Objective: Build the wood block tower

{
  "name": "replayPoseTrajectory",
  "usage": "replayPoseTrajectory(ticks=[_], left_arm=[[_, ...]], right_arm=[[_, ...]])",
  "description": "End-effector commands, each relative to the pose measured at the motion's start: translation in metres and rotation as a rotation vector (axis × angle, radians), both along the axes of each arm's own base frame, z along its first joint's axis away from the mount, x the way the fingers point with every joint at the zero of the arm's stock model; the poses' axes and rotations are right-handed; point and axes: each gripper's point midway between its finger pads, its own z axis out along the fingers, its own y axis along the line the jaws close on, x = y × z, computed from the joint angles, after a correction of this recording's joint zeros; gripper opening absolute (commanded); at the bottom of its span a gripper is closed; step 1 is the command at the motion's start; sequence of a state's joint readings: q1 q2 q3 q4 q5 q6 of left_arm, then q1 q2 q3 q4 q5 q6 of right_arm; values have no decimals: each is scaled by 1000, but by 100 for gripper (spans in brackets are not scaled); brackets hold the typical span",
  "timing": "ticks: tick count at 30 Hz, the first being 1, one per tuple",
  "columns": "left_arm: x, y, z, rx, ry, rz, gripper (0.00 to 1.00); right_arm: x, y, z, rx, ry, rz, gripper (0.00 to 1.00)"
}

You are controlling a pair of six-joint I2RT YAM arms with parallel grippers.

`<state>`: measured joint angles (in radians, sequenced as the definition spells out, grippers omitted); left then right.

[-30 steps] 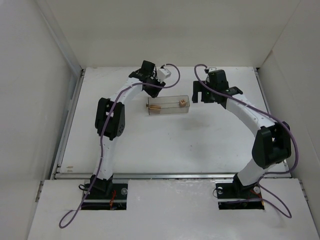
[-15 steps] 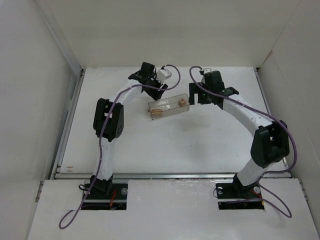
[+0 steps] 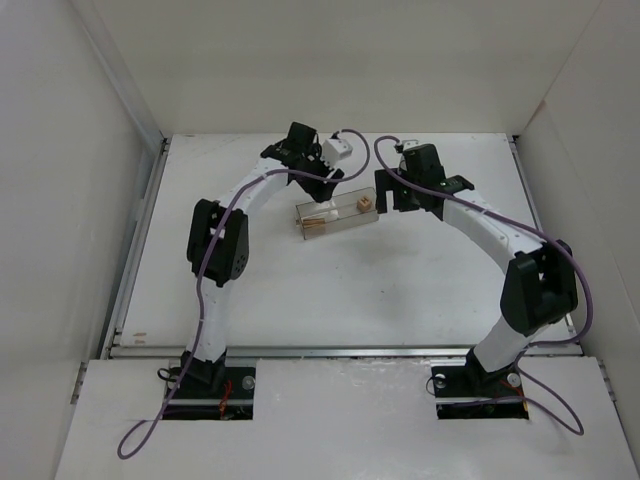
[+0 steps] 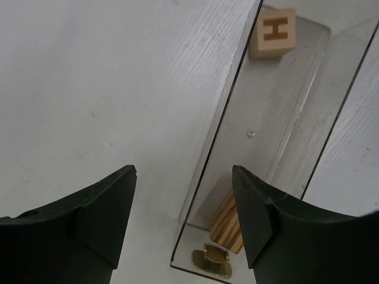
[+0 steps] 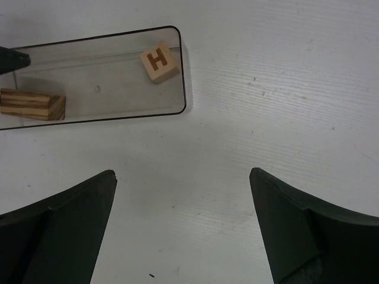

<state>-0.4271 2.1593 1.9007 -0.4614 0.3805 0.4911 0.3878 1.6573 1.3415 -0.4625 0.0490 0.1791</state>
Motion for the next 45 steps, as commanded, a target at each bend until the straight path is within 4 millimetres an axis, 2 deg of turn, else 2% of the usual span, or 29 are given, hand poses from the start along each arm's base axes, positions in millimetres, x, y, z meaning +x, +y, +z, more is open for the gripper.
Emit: replayPoseTrajectory(ticks=[1, 2, 4, 6, 7, 8, 10, 15, 16, 17, 20, 23, 26, 27, 28, 29, 30, 31, 32, 33, 35, 38, 39, 40, 42, 43, 44, 45], left_arm=[[-7, 4, -20, 62, 53, -16, 62], [-4, 6, -19, 67, 45, 4, 61], [-2, 10, -32, 92, 62, 27, 57], [-5, 5, -32, 88, 67, 25, 55], [-4, 6, -32, 96, 63, 31, 53], [-2, 8, -34, 103, 56, 39, 52], [-1, 10, -37, 110, 55, 60, 49], [0, 9, -41, 121, 43, 74, 26], [-1, 12, -45, 135, 49, 81, 16], [-2, 7, -44, 131, 40, 73, 11], [-4, 8, -48, 135, 48, 72, 0], [-1, 11, -38, 140, 25, 86, 0], [12, 23, -15, 167, -55, 171, 0], [10, 19, -4, 177, -92, 196, 0], [19, 35, 6, 253, -164, 284, 0], [27, 38, 19, 270, -240, 336, 0], [26, 45, 20, 328, -285, 364, 0], [26, 56, 38, 414, -382, 440, 0], [26, 61, 46, 487, -447, 436, 0], [26, 63, 41, 535, -502, 449, 0], [18, 72, 53, 678, -611, 500, 0], [9, 80, 50, 835, -736, 499, 0], [6, 76, 42, 862, -754, 486, 0], [7, 77, 40, 872, -770, 495, 0], [1, 68, 22, 895, -751, 464, 0], [-3, 62, 11, 897, -721, 451, 0], [-6, 64, 7, 899, -705, 451, 0], [-8, 56, 7, 879, -701, 441, 0]], right_arm=[[-3, 0, 16, 1, -48, 7, 100], [-3, 0, 17, 1, -48, 7, 100], [-5, -1, 19, 1, -48, 7, 100], [-10, -3, 13, -4, -35, 7, 100], [-8, -2, 19, 4, -55, 6, 100], [-11, -3, 15, 0, -44, 7, 100], [-11, -3, 19, 4, -53, 6, 100], [-19, -8, 20, 4, -57, -8, 100], [-21, -9, 16, 0, -47, -8, 100], [-21, -9, 21, 5, -58, -8, 100], [-25, -13, 24, 4, -63, -24, 100], [-29, -14, 32, 6, -85, -39, 100], [-31, -19, 41, 16, -108, -76, 100], [-33, -22, 42, 15, -106, -90, 100], [-34, -27, 41, 7, -101, -123, 100], [-33, -28, 41, 6, -103, -140, 100], [-35, -31, 43, 4, -104, -157, 100], [-34, -35, 47, 1, -118, -180, 100], [-34, -37, 47, 1, -120, -194, 100], [-36, -39, 48, 7, -122, -212, 100], [-39, -44, 47, -3, -120, -238, 100], [-43, -48, 46, 0, -123, -252, 100], [-44, -48, 51, 6, -133, -252, 100], [-48, -51, 44, -11, -117, -258, 100], [-52, -53, 47, -5, -127, -259, 100], [-56, -54, 43, 1, -123, -265, 100], [-58, -55, 38, -5, -114, -265, 100], [-58, -55, 41, 3, -127, -265, 100]])
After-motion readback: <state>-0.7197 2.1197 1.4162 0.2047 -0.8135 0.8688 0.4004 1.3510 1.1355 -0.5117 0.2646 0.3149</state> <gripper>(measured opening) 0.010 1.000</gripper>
